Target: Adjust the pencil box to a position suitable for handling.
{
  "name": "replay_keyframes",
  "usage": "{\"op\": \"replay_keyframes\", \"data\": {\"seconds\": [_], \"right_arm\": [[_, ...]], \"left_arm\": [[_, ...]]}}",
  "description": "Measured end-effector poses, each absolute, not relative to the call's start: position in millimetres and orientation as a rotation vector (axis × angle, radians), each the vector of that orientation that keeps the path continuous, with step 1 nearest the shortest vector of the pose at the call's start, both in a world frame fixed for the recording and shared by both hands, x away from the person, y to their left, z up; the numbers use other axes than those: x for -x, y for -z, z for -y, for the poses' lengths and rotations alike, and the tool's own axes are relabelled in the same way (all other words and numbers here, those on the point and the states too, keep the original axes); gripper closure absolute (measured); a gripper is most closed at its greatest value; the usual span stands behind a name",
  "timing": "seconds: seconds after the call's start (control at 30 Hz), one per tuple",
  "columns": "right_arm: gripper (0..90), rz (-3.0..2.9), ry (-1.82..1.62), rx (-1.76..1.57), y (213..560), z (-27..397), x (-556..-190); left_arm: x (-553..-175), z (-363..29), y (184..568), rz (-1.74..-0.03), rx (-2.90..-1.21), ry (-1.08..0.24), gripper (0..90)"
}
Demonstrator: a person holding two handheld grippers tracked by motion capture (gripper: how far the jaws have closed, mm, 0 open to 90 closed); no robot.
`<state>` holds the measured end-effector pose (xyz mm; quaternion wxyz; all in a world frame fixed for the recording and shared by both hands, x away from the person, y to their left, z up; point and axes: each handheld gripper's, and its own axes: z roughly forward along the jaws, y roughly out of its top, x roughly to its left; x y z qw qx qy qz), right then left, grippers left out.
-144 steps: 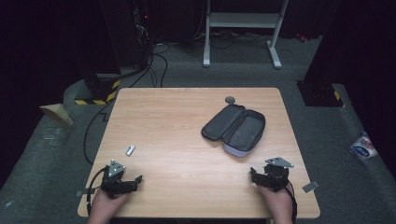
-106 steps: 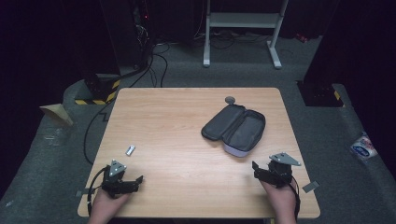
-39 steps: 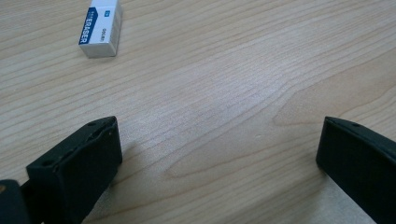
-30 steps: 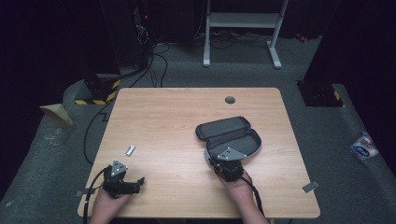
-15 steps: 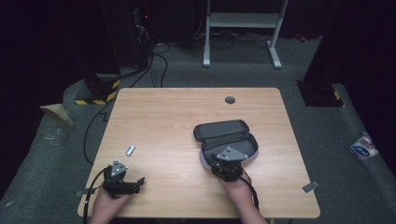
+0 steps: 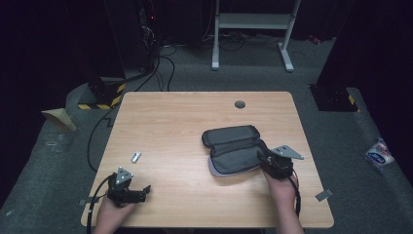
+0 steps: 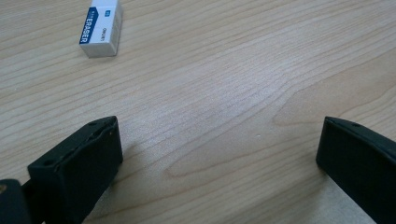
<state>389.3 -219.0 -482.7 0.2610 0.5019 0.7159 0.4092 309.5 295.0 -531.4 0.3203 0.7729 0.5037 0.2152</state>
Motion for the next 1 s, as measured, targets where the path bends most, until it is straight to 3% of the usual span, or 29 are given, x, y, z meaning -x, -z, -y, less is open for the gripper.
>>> {"op": "replay_keyframes", "data": {"seconds": [0.4, 0.87, 1.0], "right_arm": [[59.2, -1.895, -1.113, -1.485, 497, 239, -398], [59.2, -2.018, -1.109, -1.399, 503, 203, -393], [57.7, -2.085, -1.108, -1.328, 504, 181, -388]], "left_arm": [[-309, -295, 531, -1.322, -2.032, -0.565, 0.7], [-308, -295, 531, -1.307, -2.041, -0.553, 0.8], [-307, -291, 527, -1.325, -2.036, -0.532, 6.9]]}}
